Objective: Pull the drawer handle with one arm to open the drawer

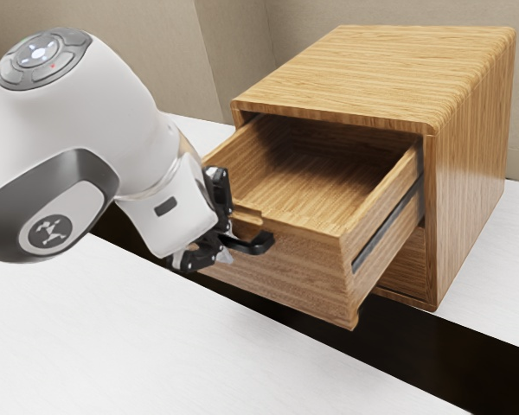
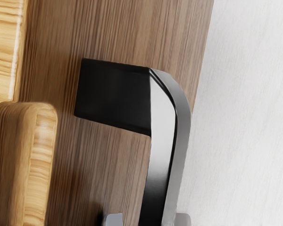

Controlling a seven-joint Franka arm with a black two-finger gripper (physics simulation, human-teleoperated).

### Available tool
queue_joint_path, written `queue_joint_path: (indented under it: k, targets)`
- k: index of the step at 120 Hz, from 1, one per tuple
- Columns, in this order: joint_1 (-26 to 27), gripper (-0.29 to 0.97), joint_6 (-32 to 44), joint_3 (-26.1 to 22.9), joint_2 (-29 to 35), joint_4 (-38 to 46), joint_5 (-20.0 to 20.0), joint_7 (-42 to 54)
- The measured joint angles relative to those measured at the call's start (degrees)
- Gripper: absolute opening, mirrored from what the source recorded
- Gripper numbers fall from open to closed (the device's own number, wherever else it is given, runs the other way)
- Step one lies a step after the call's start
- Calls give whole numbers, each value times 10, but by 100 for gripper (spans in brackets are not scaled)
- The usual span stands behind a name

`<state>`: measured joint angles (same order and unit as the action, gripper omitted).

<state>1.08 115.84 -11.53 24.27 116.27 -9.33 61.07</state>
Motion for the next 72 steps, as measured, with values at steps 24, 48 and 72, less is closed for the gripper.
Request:
queue_joint_path:
  k: [24, 48, 72]
  targets:
    - [0, -9, -11, -5, 31, 14, 12, -2]
    - [0, -10, -21, -5, 41, 21, 17, -5]
    - [0, -10, -30, -5, 54, 32, 18, -9]
